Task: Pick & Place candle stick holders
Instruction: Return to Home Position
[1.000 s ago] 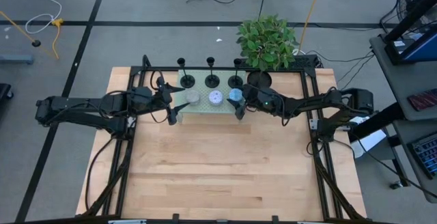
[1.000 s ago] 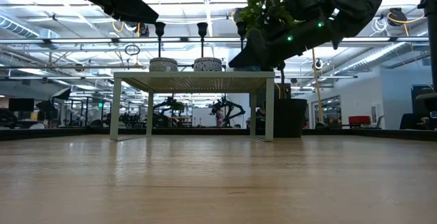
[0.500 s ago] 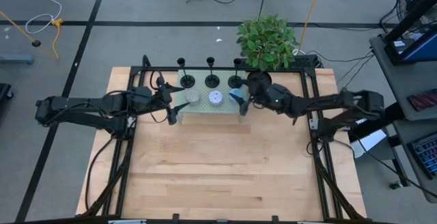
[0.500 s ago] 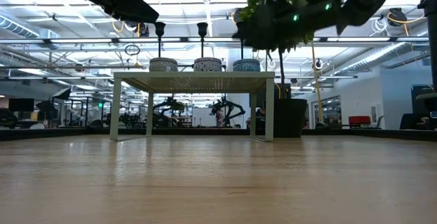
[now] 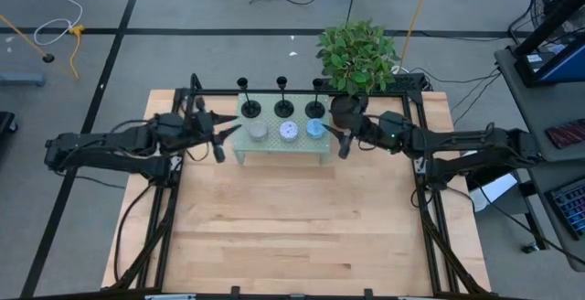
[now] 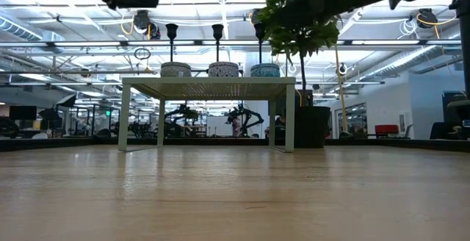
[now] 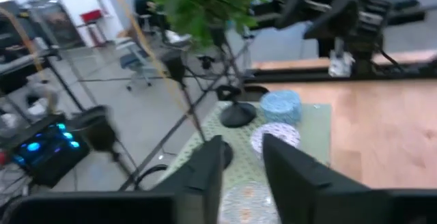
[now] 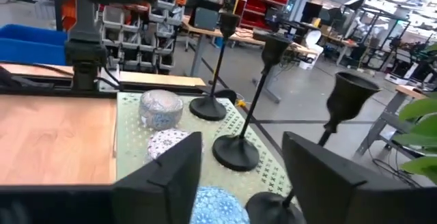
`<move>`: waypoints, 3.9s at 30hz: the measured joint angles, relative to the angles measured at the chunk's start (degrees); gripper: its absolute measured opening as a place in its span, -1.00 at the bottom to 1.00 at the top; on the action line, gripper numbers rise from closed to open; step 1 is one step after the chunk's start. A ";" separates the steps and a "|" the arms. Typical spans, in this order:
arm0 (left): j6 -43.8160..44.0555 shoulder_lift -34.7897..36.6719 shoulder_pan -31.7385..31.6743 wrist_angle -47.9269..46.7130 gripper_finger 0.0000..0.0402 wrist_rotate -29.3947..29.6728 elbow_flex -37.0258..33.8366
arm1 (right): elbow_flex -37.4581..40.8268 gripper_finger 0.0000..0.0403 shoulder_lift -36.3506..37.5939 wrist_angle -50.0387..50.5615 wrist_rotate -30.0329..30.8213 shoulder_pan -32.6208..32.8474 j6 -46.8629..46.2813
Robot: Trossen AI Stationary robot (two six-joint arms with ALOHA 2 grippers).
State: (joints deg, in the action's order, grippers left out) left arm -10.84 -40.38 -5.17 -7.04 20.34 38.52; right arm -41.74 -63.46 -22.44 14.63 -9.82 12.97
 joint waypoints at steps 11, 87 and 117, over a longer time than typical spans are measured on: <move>5.37 14.63 0.00 -9.60 -0.91 2.20 0.00 | 0.00 -0.77 8.53 11.27 -1.91 -0.28 -0.26; 9.55 38.90 0.00 10.94 -0.88 -3.81 -37.66 | 38.53 -1.00 53.46 13.55 -19.43 -2.49 -17.32; 9.63 38.90 0.00 11.07 -0.88 -3.79 -37.62 | 38.64 -1.00 53.37 19.69 -19.17 -2.45 -22.80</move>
State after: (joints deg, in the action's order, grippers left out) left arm -1.21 -1.48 -5.17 4.03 16.56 0.91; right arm -3.09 -10.09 -2.74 -4.54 -12.27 -9.82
